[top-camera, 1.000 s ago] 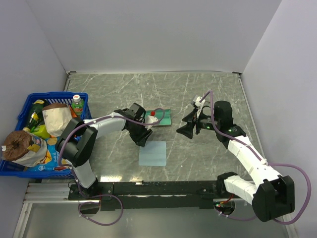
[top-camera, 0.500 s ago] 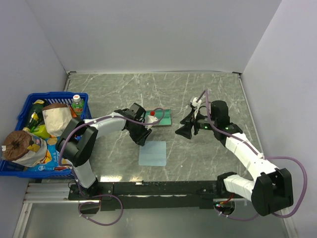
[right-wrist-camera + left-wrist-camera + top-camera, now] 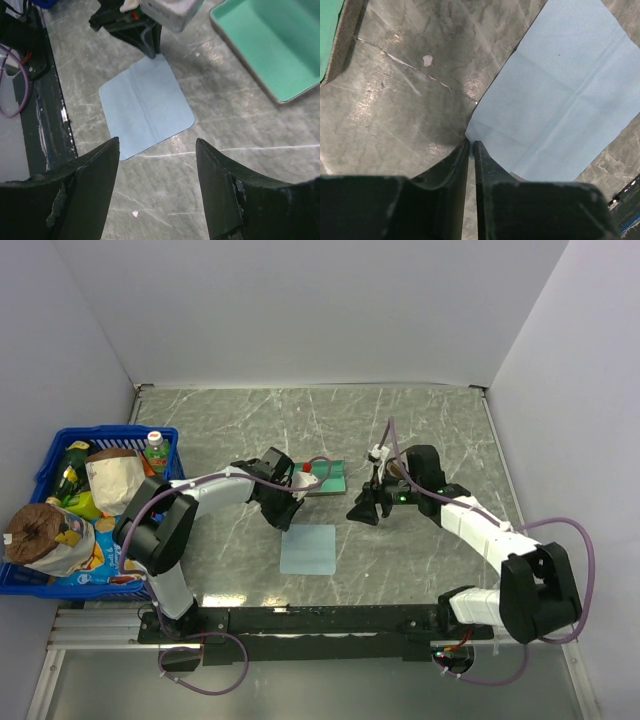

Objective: Organize the sunglasses

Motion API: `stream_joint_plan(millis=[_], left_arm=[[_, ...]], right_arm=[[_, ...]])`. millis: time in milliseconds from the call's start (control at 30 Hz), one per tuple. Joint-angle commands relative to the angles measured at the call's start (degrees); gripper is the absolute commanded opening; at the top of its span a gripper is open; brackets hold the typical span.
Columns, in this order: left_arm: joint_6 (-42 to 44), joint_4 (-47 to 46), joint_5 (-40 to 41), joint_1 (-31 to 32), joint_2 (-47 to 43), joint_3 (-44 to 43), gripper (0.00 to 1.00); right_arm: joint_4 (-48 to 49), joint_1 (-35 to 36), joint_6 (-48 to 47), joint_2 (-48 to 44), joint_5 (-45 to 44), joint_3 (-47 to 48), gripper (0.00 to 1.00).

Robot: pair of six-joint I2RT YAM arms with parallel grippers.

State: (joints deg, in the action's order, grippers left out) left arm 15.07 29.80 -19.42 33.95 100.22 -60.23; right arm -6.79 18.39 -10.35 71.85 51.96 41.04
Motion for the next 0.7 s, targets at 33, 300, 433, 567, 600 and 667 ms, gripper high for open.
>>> stream_joint_plan(millis=[33,300,433,567,600,667], left_arm=[[-1.3,-0.4,0.9,-0.2,0.7,0.6,0.12],[-1.9,-0.8,0.7,-0.3,0.5,0.8,0.02],[-2.4,-0.8,-0.1,-0.5,0.5,1.0,0.01],[-2.9,-1.2,-1.1,-1.1,0.3,1.1,0.01],[-3.1,-1.3,-1.6,-1.2,0.3,1.2,0.01],[-3.3,-1.8,-1.9,-1.7,0.1,1.3,0.01]], right_arm=[[0.4,1.8,1.2,3.4,0.3,2.5,0.67],[-1.0,2.7,7.0,12.5,-2.0,6.5,0.60],[-3.1,3.4,8.9,17.3,-3.0,9.2,0.55],[-3.8,3.8,11.7,22.8,-3.4,11.7,0.50],[-4.0,4.0,12.5,23.7,-3.5,12.2,0.48],[-4.0,4.5,13.3,25.3,-4.6,12.7,0.47]])
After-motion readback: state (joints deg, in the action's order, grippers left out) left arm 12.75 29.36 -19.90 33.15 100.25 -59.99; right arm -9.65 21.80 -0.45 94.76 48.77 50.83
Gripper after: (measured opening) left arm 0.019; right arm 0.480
